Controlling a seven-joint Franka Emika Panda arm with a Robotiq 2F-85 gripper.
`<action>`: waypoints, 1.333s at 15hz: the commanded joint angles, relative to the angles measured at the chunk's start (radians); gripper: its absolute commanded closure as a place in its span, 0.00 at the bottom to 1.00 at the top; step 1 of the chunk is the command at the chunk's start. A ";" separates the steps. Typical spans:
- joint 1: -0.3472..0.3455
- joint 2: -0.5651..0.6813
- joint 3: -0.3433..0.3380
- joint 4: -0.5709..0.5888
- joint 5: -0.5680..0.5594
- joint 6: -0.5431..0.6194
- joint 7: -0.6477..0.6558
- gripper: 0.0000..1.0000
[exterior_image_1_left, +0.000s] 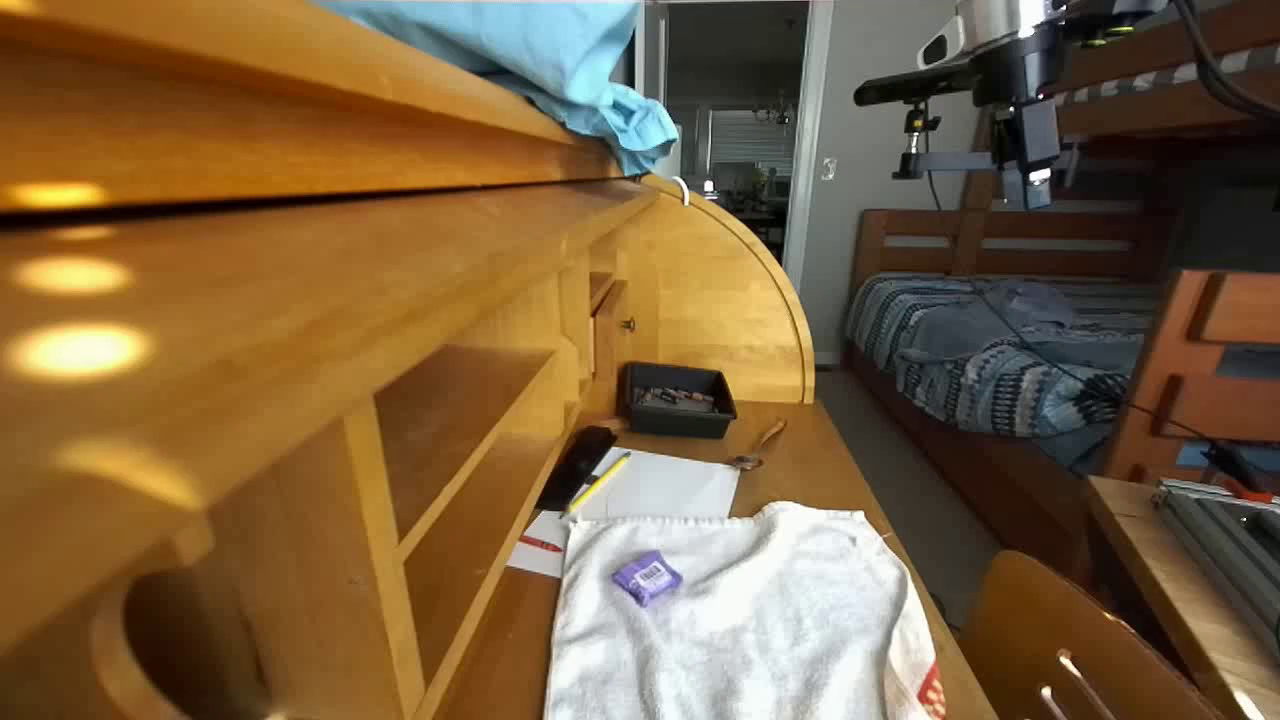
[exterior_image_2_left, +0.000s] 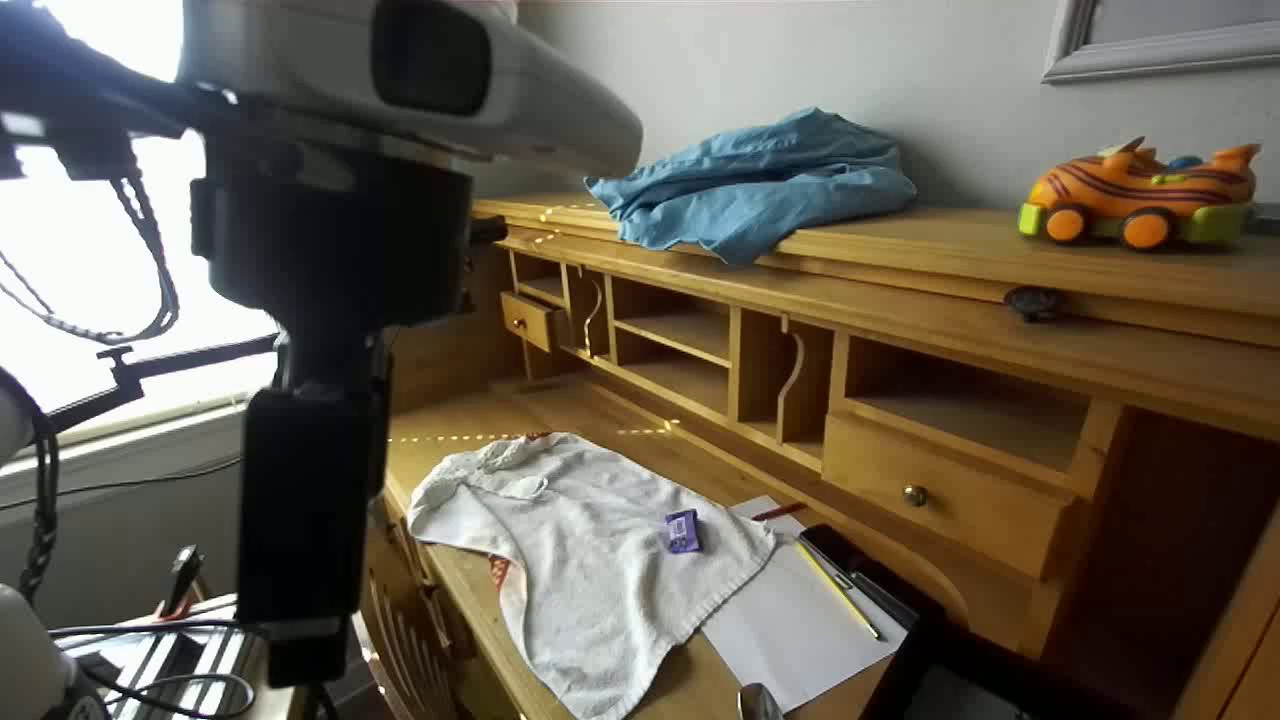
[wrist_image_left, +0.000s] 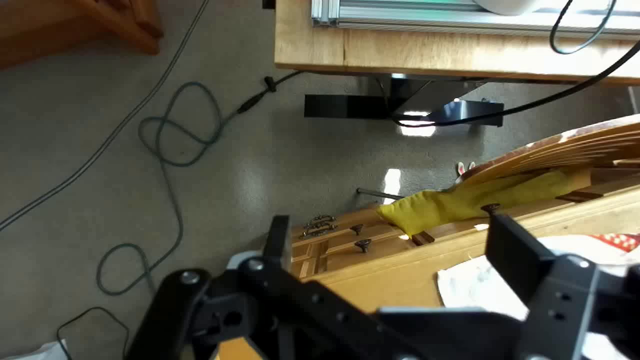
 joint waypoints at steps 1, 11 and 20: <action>0.005 0.000 -0.004 0.001 -0.001 -0.002 0.002 0.00; 0.036 0.065 0.036 -0.007 0.026 0.116 0.109 0.00; 0.087 0.169 0.077 -0.060 0.067 0.467 0.098 0.00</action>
